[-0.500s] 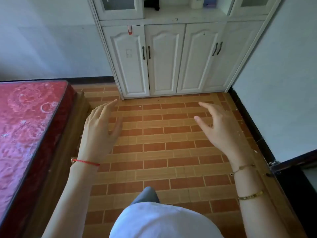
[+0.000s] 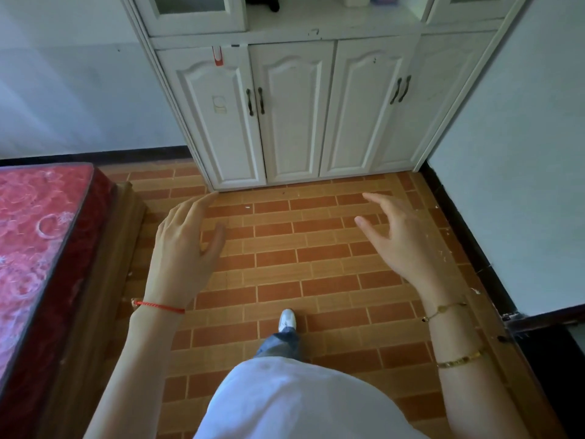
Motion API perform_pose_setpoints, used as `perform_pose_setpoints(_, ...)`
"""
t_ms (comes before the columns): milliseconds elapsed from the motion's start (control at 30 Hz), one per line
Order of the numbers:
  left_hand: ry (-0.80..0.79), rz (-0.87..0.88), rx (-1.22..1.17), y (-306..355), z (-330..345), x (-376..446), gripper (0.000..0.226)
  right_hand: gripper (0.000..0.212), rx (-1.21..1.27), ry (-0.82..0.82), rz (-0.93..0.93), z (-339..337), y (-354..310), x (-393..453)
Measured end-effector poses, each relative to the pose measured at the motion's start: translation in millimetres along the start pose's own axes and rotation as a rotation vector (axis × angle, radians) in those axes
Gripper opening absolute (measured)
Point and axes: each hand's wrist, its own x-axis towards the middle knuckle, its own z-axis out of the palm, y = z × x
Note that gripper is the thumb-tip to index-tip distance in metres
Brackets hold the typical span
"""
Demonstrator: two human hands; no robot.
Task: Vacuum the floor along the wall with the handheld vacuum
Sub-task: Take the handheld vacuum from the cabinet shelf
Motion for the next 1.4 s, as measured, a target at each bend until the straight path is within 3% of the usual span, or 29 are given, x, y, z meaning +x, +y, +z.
perform_pose_setpoints(267,-0.053,0.075,-0.029,-16,34,148,0.045,0.051,-0.026,0.026,0.032,5,-6,136)
perform_pose_setpoints(633,-0.134,0.104,-0.039,-18,93,302,0.046,0.05,0.063,0.031,0.105,21,36,277)
perform_pose_setpoints(1033,-0.015,0.053,-0.032,-4,170,497,0.046,0.051,0.088,0.034,-0.002,-1,100,509)
perform_pose_setpoints(1400,0.082,-0.047,-0.014,-19,204,620,0.045,0.051,0.114,-0.06,-0.129,14,110,679)
